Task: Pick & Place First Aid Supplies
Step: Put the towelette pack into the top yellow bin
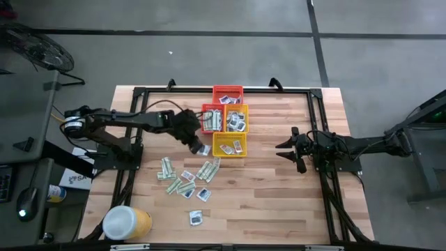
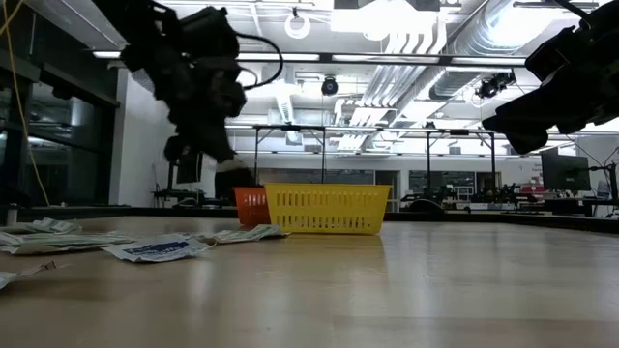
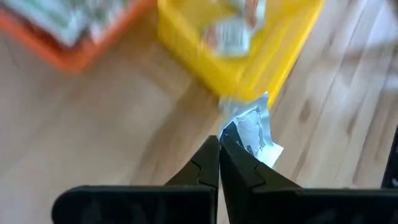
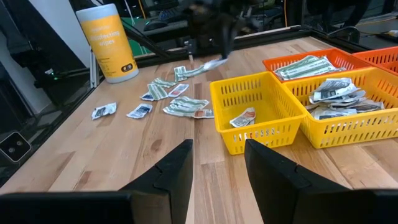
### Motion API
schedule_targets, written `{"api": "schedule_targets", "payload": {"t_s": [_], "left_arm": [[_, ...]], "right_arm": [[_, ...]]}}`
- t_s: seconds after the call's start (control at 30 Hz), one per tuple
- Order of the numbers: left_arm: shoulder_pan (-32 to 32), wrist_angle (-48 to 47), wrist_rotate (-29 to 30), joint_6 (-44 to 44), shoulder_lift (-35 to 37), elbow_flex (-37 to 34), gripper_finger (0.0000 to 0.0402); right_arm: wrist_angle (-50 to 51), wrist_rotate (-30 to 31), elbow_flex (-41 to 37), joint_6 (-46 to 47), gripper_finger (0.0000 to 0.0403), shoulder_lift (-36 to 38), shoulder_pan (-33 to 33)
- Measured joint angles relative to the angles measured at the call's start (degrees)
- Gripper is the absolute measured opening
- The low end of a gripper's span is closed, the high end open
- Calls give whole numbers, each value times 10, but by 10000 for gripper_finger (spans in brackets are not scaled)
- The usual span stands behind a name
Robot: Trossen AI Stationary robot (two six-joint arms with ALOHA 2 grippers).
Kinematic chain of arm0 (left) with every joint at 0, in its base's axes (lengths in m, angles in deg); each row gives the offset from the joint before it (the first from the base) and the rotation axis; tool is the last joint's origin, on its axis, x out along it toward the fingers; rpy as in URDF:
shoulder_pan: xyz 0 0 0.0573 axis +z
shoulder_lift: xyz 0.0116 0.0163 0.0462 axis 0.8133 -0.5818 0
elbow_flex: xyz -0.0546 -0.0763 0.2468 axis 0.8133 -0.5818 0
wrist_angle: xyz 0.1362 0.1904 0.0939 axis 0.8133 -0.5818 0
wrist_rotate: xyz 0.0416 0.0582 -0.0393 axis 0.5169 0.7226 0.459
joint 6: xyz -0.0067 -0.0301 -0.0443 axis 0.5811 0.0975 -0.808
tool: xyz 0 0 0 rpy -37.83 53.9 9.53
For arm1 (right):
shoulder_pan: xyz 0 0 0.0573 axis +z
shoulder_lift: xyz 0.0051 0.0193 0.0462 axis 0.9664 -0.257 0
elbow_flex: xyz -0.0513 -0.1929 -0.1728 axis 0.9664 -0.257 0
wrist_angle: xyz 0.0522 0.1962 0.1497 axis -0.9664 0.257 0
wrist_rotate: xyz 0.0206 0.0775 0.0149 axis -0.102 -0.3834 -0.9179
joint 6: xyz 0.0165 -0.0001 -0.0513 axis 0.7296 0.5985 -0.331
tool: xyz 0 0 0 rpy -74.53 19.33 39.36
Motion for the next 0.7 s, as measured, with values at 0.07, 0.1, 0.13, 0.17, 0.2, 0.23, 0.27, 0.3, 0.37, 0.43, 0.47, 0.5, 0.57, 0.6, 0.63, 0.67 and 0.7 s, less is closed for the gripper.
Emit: {"api": "schedule_targets", "payload": {"t_s": [0.07,0.1,0.13,0.17,0.2,0.23,0.27,0.3,0.37,0.43,0.47,0.5,0.57,0.6,0.63,0.67,0.7], "left_arm": [[12,0,11,9,-4,18,1],[17,0,20,12,-7,28,1],[23,-2,26,13,-11,36,1],[28,-3,33,14,-15,45,1],[33,-1,37,15,-19,54,1],[38,0,41,15,-24,64,1],[43,2,49,15,-31,75,1],[48,2,56,16,-39,84,1],[57,1,76,16,-56,101,1],[64,2,93,7,-74,120,1],[66,3,98,1,-84,130,1],[69,3,103,-2,-93,139,1],[72,-1,113,-6,-111,160,1],[72,0,122,-10,-122,172,1],[72,1,131,-18,-132,183,1],[72,0,138,-24,-142,193,1],[72,-3,140,-30,-152,203,1]], "right_arm": [[0,0,0,0,139,0,0],[0,0,0,0,139,0,0],[0,0,0,0,139,0,0],[0,0,0,0,139,0,0],[0,0,0,0,139,0,0],[0,0,0,0,139,0,0],[0,0,0,0,139,0,0],[0,0,0,0,139,0,0],[0,0,0,0,139,0,0],[0,0,0,0,139,0,0],[0,0,0,0,139,0,0],[0,0,0,0,139,0,0],[0,0,0,0,139,0,0],[0,0,0,0,139,0,0],[0,0,0,0,139,0,0],[0,0,0,0,139,0,0],[0,0,0,0,139,0,0]]}}
